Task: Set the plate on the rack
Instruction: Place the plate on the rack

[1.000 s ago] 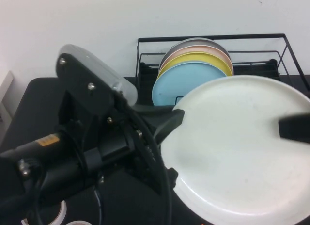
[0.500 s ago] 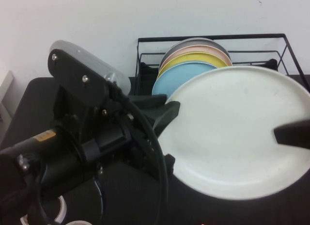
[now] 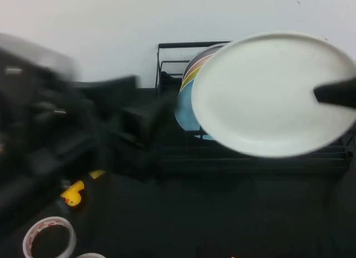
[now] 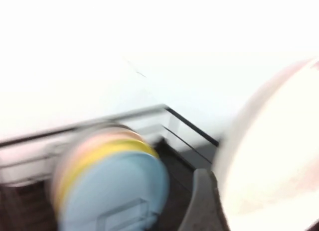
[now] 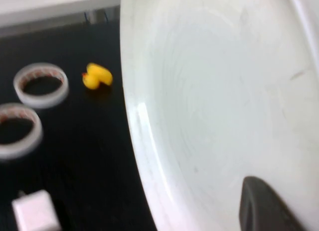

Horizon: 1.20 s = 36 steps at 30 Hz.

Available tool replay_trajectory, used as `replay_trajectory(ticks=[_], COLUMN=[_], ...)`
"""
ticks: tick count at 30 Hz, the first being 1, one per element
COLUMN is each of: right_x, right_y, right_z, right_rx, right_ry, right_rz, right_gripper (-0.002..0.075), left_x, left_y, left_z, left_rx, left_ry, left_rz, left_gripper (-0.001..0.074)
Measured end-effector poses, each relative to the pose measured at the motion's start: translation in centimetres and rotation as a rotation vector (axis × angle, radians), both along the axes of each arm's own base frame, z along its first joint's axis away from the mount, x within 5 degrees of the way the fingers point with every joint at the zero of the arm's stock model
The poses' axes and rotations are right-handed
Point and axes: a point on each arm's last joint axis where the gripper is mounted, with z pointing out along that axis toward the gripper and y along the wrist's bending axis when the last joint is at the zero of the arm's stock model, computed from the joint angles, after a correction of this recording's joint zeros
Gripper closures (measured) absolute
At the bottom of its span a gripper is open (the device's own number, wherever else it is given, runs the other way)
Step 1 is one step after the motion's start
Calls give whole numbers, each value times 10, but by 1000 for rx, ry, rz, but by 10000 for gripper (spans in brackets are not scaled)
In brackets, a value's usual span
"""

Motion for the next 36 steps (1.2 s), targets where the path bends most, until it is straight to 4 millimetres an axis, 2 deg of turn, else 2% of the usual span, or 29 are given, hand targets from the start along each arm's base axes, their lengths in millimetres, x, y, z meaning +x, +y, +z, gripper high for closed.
replay_trajectory(ticks=[4, 6, 8, 11, 14, 19, 25, 31, 36], right_x=[30, 45, 61, 89, 114, 155, 191, 210, 214], right_y=[4, 6, 7, 9, 11, 16, 20, 20, 26], right_z=[4, 5, 6, 7, 5, -12, -57, -92, -101], right_rx=[-102, -135, -154, -171, -182, -155, -143, -181, -191], right_ry=[-59, -81, -101, -134, -156, -138, -85, -89, -98], right_rz=[127, 183, 204, 222, 232, 234, 234, 243, 260], right_gripper=[604, 604, 604, 604, 604, 604, 604, 604, 604], left_x=[-4, -6, -8, -14, -20, -23, -23, -23, -23], left_y=[26, 41, 55, 73, 81, 84, 84, 83, 83], left_z=[-2, -8, -15, -27, -32, -33, -35, -36, -36], left_rx=[-84, -108, -75, -54, -57, -65, -62, -60, -59], left_ry=[28, 75, 91, 120, 123, 122, 125, 126, 125], left_rz=[174, 273, 378, 487, 501, 501, 502, 495, 492], left_gripper=[290, 334, 422, 611, 701, 731, 735, 735, 735])
